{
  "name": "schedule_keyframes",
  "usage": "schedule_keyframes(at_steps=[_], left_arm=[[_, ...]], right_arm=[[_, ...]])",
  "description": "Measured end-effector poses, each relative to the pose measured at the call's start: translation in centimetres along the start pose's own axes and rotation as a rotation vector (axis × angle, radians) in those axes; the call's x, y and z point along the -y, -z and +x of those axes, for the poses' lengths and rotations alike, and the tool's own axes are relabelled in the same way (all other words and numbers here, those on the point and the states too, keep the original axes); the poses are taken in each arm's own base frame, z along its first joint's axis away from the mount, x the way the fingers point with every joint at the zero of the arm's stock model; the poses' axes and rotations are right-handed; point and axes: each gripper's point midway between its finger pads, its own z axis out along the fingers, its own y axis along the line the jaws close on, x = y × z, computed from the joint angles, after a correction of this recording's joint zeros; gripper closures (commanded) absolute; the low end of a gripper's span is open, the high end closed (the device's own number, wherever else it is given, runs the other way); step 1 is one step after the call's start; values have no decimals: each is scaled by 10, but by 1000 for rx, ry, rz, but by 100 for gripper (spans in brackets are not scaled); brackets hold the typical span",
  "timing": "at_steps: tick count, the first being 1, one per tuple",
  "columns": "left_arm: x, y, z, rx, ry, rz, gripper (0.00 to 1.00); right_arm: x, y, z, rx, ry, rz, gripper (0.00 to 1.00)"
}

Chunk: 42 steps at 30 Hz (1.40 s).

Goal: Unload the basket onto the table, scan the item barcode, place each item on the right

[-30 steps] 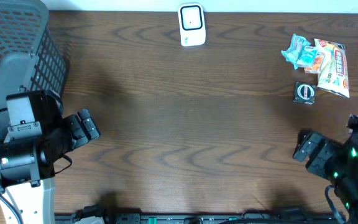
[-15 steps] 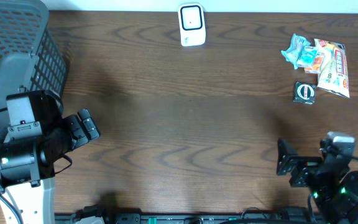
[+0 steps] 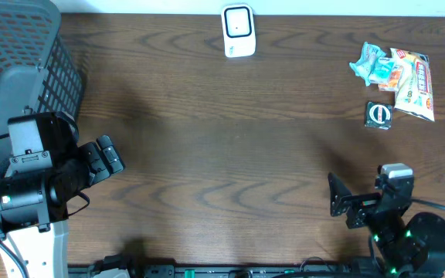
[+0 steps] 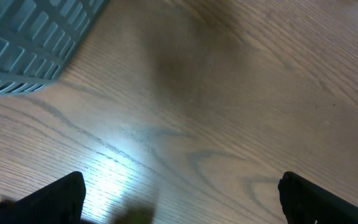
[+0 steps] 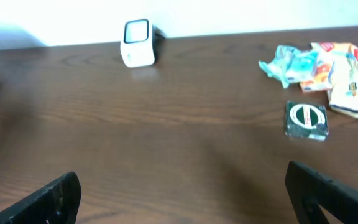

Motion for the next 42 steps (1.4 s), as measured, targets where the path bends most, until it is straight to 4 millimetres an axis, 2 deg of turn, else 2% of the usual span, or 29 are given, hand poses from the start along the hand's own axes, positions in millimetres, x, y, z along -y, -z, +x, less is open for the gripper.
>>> schedule_keyframes(at_steps=[5, 10, 26, 35, 42], left_arm=[[0, 0, 0, 0, 0, 0, 2], [0, 0, 0, 0, 0, 0, 2], [0, 0, 0, 0, 0, 0, 2], [0, 0, 0, 0, 0, 0, 2], [0, 0, 0, 0, 0, 0, 2]], right_arm=[[-1, 0, 5, 38, 12, -8, 1], [-6, 0, -3, 119, 60, -39, 1], [-4, -23, -3, 326, 155, -61, 1], [-7, -19, -25, 454, 185, -59, 1], [0, -22, -29, 523, 191, -26, 1]])
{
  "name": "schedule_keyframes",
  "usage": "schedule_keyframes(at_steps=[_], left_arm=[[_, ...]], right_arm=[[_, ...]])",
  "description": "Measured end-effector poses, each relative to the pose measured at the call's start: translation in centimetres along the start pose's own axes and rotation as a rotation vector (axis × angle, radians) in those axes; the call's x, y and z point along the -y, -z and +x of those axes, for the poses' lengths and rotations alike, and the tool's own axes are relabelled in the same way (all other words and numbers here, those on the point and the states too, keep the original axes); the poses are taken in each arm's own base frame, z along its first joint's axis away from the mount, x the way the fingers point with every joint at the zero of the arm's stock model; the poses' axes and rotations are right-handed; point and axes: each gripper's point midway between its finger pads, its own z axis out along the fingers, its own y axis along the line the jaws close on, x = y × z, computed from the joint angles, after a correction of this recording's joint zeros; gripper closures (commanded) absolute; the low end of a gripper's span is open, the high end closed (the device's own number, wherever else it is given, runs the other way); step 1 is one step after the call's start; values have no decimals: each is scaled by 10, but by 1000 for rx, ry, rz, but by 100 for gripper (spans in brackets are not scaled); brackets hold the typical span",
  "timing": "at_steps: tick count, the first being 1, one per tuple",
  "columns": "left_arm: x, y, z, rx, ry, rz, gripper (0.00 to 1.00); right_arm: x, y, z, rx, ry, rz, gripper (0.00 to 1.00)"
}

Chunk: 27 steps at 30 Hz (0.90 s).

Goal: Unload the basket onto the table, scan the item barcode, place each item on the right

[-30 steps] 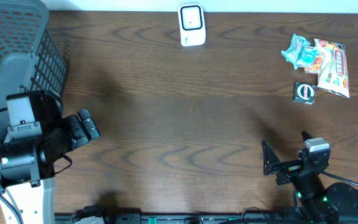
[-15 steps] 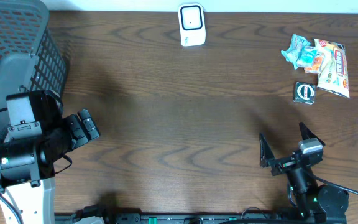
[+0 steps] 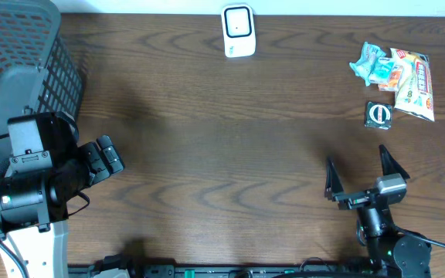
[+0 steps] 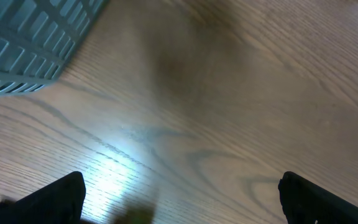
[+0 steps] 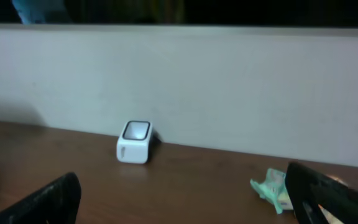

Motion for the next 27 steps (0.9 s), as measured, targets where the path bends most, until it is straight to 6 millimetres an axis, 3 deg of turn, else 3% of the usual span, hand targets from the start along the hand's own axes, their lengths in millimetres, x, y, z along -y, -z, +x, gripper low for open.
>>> schedule_keyframes(at_steps=[15, 27], left_arm=[[0, 0, 0, 0, 0, 0, 2], [0, 0, 0, 0, 0, 0, 2]], right_arm=[[10, -5, 27, 37, 7, 53, 1], [15, -1, 78, -170, -30, 88, 1]])
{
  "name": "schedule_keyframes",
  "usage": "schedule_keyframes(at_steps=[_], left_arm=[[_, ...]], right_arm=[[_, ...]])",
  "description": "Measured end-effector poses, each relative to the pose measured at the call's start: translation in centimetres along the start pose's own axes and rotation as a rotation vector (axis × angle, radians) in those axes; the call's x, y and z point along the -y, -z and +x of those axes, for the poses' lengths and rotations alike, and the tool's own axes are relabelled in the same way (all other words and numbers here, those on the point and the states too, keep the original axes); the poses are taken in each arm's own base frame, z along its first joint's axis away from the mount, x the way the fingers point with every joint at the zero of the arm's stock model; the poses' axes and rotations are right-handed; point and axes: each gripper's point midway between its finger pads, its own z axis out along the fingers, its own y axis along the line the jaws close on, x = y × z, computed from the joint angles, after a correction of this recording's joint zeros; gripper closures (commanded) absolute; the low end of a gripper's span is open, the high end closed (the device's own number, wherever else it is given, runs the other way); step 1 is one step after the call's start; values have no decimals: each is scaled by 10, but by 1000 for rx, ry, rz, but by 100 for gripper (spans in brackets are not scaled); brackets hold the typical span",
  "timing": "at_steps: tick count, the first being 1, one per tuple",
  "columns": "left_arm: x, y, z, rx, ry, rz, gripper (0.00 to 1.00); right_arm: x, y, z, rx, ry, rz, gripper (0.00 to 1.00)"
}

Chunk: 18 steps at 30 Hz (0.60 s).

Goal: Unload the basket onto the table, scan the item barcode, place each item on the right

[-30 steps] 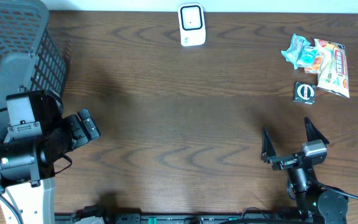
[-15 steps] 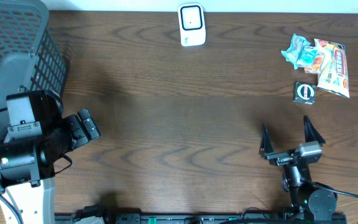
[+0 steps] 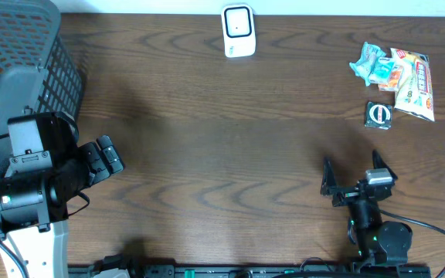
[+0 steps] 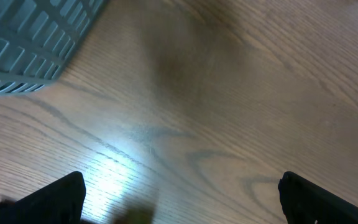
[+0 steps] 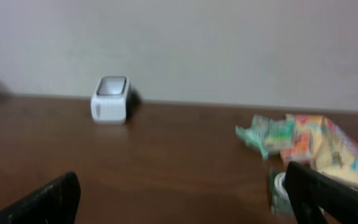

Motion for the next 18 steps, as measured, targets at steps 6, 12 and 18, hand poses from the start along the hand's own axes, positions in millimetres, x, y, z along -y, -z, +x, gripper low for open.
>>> schedule_keyframes(at_steps=[6, 12, 18], left_arm=[[0, 0, 0, 0, 0, 0, 2], [0, 0, 0, 0, 0, 0, 2], [0, 0, 0, 0, 0, 0, 2]], right_arm=[[1, 0, 15, -61, -8, 7, 1], [2, 0, 16, -63, -8, 13, 1], [3, 1, 16, -63, -8, 19, 1]])
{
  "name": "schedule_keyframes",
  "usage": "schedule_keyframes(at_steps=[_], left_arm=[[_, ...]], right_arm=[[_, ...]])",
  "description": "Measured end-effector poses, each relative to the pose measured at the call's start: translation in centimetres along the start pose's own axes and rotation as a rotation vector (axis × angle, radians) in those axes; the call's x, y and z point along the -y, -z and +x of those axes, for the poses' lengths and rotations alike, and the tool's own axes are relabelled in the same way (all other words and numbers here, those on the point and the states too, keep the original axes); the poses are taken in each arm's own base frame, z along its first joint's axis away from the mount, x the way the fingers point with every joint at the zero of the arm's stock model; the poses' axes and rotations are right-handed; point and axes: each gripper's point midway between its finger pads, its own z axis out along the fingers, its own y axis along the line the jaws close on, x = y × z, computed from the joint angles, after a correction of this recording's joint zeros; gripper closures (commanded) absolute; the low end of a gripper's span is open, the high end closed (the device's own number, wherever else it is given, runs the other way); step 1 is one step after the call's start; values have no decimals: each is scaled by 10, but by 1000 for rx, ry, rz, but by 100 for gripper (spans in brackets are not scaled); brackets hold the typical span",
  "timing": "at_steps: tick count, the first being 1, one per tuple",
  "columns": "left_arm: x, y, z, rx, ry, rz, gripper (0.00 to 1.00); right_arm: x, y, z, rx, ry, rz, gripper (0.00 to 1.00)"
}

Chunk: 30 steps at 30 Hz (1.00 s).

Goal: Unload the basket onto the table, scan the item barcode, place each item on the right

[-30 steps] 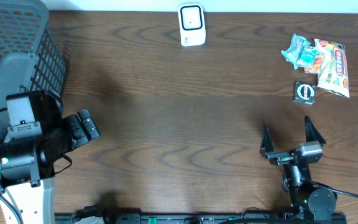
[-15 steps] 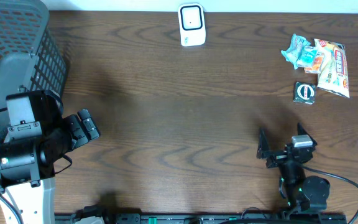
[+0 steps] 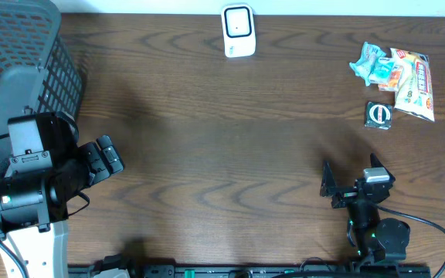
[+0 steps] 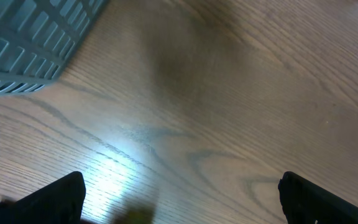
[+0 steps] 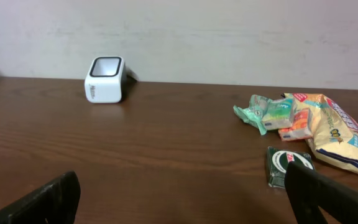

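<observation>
A white barcode scanner (image 3: 238, 31) (image 5: 106, 79) stands at the far edge of the wooden table. At the far right lie a teal packet (image 3: 368, 62) (image 5: 266, 112), a yellow snack bag (image 3: 414, 83) (image 5: 337, 134) and a small dark green packet (image 3: 378, 115) (image 5: 284, 166). My right gripper (image 3: 354, 181) (image 5: 182, 202) is open and empty, low near the front edge, facing these items. My left gripper (image 3: 103, 158) (image 4: 182, 199) is open and empty over bare wood at the left.
A grey mesh basket (image 3: 22, 69) (image 4: 23, 43) fills the far left corner beside the left arm. A pale wall (image 5: 179, 37) rises behind the table's far edge.
The right wrist view has tilted slightly down and sharpened; the dark green packet now shows in full. The left arm has not moved.
The right gripper was first open and looking down across the table. Then it pointed up at the wall, with the scanner low in view. It then levelled towards the items, where it stays. The left arm kept still throughout.
</observation>
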Motion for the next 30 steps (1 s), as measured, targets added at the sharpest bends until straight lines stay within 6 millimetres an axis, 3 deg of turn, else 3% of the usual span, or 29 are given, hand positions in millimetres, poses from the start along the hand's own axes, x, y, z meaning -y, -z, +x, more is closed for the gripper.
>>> schedule_keyframes(at_steps=[30], left_arm=[[0, 0, 0, 0, 0, 0, 2]], right_arm=[[2, 0, 0, 0, 0, 11, 1]])
